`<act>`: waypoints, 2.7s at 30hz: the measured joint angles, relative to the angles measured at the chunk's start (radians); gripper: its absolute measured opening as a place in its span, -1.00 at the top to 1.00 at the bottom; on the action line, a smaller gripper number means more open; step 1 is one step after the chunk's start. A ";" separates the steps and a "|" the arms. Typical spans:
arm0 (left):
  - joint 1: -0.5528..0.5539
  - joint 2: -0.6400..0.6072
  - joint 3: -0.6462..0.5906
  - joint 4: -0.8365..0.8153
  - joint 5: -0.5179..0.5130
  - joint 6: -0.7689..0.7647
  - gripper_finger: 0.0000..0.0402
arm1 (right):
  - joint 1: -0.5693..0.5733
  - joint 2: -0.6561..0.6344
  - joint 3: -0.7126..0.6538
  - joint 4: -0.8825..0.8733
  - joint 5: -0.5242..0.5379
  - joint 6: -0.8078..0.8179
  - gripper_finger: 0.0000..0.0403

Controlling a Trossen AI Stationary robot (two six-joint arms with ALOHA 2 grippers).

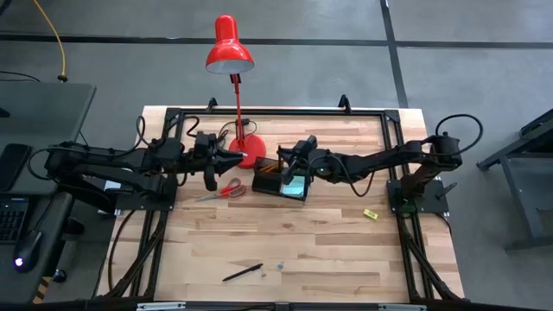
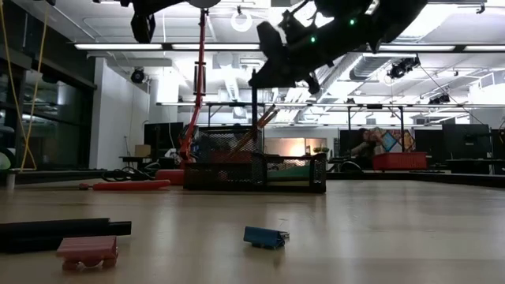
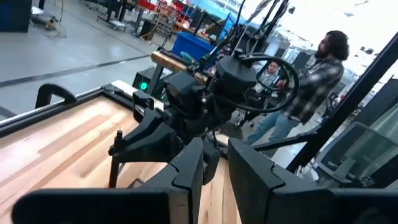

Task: Pick and place office supplies into organizer
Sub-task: Put the black pen into the black desk organizer

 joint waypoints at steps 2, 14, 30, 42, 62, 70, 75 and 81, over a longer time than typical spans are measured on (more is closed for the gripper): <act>0.000 0.000 0.000 -0.015 0.000 -0.006 0.67 | 0.000 0.022 -0.001 0.012 -0.023 0.013 1.00; 0.000 0.000 0.000 -0.017 -0.003 -0.028 0.67 | 0.043 0.120 -0.003 0.028 -0.021 0.068 1.00; 0.000 0.000 0.000 -0.017 -0.011 -0.027 0.67 | 0.092 0.120 -0.003 -0.081 0.071 0.183 0.57; 0.000 0.000 0.000 -0.016 -0.011 -0.002 0.67 | 0.107 0.106 -0.002 -0.107 0.060 0.219 -0.14; 0.000 0.017 0.001 -0.035 0.001 0.041 0.67 | 0.128 0.016 0.376 -0.502 -0.130 0.064 -0.21; -0.002 0.016 0.001 -0.148 0.178 0.076 0.67 | 0.188 0.017 0.459 -0.711 -0.260 0.162 -0.21; -0.063 0.022 0.001 -0.301 0.182 0.088 0.67 | 0.251 0.017 0.481 -0.784 -0.280 0.230 -0.21; -0.201 0.104 0.001 -0.383 0.146 0.052 0.67 | 0.293 0.017 0.502 -0.786 -0.287 0.287 -0.21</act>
